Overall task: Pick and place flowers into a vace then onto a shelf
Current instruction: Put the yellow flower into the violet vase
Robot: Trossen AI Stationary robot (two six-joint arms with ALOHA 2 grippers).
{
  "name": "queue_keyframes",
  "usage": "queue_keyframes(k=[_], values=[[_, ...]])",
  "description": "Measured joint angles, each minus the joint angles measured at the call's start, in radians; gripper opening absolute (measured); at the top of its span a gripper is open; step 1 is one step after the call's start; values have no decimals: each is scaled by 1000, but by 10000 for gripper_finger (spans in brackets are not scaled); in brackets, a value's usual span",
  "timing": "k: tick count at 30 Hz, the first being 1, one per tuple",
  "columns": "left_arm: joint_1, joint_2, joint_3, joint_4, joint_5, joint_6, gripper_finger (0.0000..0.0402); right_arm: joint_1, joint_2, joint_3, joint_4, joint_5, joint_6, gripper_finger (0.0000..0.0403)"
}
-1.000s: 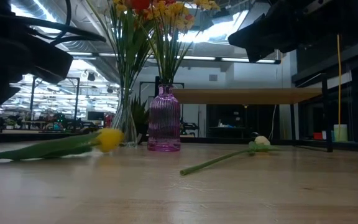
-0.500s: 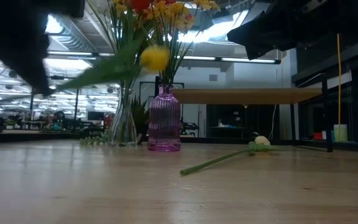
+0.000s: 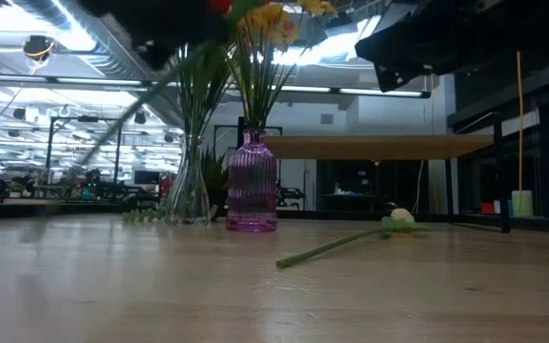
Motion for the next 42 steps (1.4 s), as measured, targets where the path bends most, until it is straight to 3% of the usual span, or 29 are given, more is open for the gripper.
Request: queue_keyframes(k=[3, 10, 15, 20, 33, 42], values=[[42, -1, -100, 286, 85, 101, 2, 12, 0, 0, 0, 0, -3, 17], [120, -1, -260, 653, 81, 257, 2, 72, 0, 0, 76, 1, -55, 17], [138, -1, -265, 710, 82, 380, 2, 79, -1, 0, 114, 2, -36, 17], [150, -1, -265, 708, 69, 391, 2, 78, -1, 0, 118, 3, -26, 24], [208, 0, -264, 845, 76, 477, 2, 38, 0, 0, 208, 4, -49, 141], [239, 0, -263, 863, 138, 505, 2, -27, 18, 0, 255, 5, 31, 157]])
